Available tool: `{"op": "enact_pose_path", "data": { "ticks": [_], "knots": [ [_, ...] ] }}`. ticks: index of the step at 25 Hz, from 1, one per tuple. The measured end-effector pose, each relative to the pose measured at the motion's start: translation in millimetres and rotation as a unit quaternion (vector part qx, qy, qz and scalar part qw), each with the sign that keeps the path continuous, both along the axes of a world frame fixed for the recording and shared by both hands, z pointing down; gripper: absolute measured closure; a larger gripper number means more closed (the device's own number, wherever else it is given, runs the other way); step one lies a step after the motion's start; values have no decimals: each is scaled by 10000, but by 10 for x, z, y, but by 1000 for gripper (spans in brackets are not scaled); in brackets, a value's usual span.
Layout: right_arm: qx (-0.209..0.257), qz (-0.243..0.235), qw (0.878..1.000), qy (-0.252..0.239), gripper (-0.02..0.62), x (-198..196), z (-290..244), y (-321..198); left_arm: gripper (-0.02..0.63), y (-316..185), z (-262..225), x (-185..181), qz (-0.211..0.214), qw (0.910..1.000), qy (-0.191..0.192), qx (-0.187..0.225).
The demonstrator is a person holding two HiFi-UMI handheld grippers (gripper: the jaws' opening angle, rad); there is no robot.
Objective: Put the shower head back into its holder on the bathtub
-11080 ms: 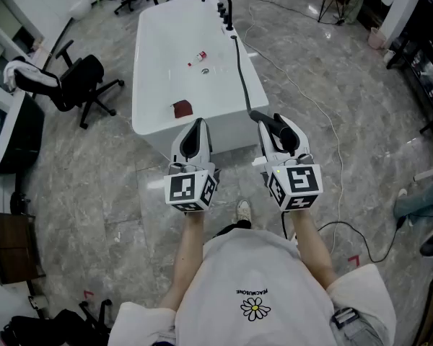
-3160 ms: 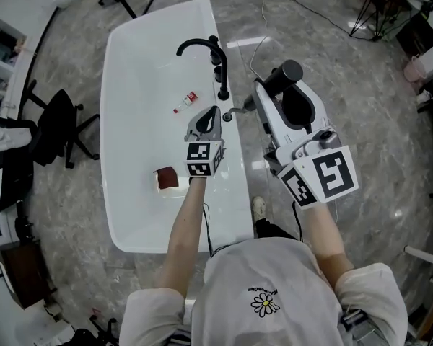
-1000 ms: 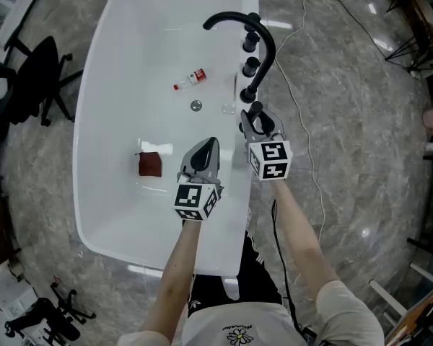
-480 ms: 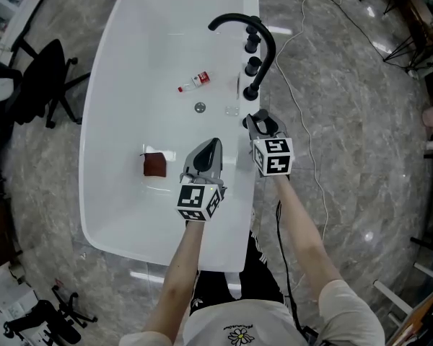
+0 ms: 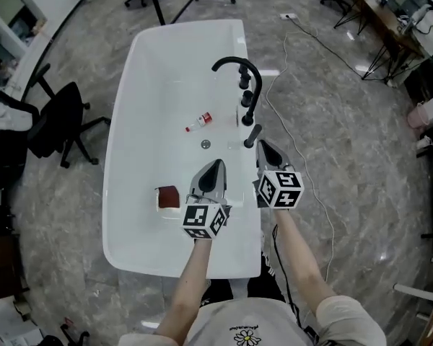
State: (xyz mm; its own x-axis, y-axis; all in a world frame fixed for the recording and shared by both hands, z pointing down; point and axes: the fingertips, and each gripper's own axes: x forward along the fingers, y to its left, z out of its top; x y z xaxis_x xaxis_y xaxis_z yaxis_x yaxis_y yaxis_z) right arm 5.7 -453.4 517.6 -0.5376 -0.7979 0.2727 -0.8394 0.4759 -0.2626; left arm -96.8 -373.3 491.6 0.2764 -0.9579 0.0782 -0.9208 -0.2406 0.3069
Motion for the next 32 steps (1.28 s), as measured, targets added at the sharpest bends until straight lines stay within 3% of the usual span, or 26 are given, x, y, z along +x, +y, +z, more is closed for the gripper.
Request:
{"op": "enact_pose_path", "data": {
  "ticks": [7, 12, 14, 20, 29, 32],
  "knots": [
    [848, -109, 9935, -751, 592, -365, -1275, 1357, 606, 792, -791, -234, 142, 9981, 23, 605],
    [1026, -168, 9919, -733, 592, -608, -1500, 2355, 606, 1502, -946, -517, -2, 9979, 153, 624],
    [1025, -210, 9925, -637, 592, -696, -1481, 2603, 606, 1666, -978, -539, 149, 9974, 38, 711],
    [1099, -159, 9933, -320, 592, -802, -1430, 2965, 606, 2022, -1041, -516, 505, 9935, -383, 946],
    [1215, -236, 9921, 209, 592, -1012, -1452, 3125, 606, 2177, -1045, -772, 510, 9922, -316, 1093],
    [1235, -204, 9915, 354, 592, -1048, -1426, 3124, 606, 2066, -1047, -776, 559, 9900, -494, 1198]
  ]
}}
